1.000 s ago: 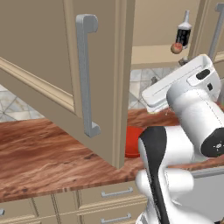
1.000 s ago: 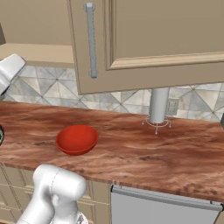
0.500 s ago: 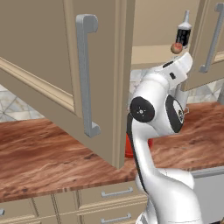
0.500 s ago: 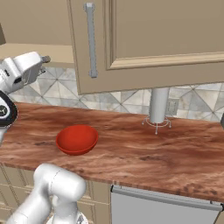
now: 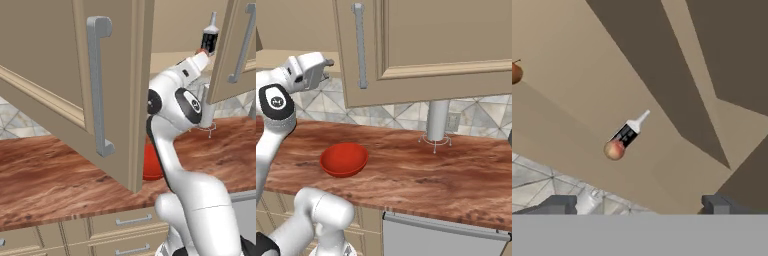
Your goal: Open the cabinet. Pick the apple and peach from the cabinet and place them into the bowl. Then close the cabinet.
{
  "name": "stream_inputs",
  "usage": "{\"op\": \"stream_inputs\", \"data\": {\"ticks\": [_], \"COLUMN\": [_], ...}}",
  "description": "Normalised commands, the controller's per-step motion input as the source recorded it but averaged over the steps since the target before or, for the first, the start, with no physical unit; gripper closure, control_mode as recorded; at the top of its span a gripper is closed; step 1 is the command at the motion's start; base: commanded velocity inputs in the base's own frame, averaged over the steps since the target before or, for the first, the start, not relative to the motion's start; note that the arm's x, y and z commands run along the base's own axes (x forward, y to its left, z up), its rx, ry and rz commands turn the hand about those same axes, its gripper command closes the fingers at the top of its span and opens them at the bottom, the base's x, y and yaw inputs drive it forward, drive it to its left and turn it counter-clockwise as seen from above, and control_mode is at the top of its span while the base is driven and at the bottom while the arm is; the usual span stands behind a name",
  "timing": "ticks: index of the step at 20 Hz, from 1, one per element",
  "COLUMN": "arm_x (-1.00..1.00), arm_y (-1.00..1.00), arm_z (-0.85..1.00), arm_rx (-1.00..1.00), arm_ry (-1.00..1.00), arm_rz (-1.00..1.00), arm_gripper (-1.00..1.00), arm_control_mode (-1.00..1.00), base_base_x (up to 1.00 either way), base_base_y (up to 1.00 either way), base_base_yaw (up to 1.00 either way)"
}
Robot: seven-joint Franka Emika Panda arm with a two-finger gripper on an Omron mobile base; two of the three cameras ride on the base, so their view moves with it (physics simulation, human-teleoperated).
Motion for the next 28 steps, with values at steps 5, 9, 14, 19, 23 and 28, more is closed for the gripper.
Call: {"op": "stream_inputs", "data": {"ticks": [5,9,14,19,23,28], "arm_x": [0.34,0.01,0.03,-0.01,-0.62,-1.0], "arm_y": [-0.37,-0.61,-0.41,-0.48,-0.76,-0.67], "arm_z": [-0.01,0.0,0.0,0.0,0.04,0.23], "arm_rx": [0.01,0.02,0.0,0.03,0.13,0.12], "arm_ry": [0.03,0.0,0.0,0.0,-0.12,-0.38], "arm_rz": [-0.08,-0.19,-0.15,-0.15,-0.14,-0.08], "arm_gripper": [-1.0,-1.0,-1.0,-1.0,-1.0,-1.0], "arm_control_mode": [-1.0,-1.0,-1.0,-1.0,-1.0,-1.0], "base_base_x": [0.0,0.0,0.0,0.0,0.0,0.0], "base_base_y": [0.0,0.0,0.0,0.0,0.0,0.0], "base_base_yaw": [0.0,0.0,0.0,0.0,0.0,0.0]}}
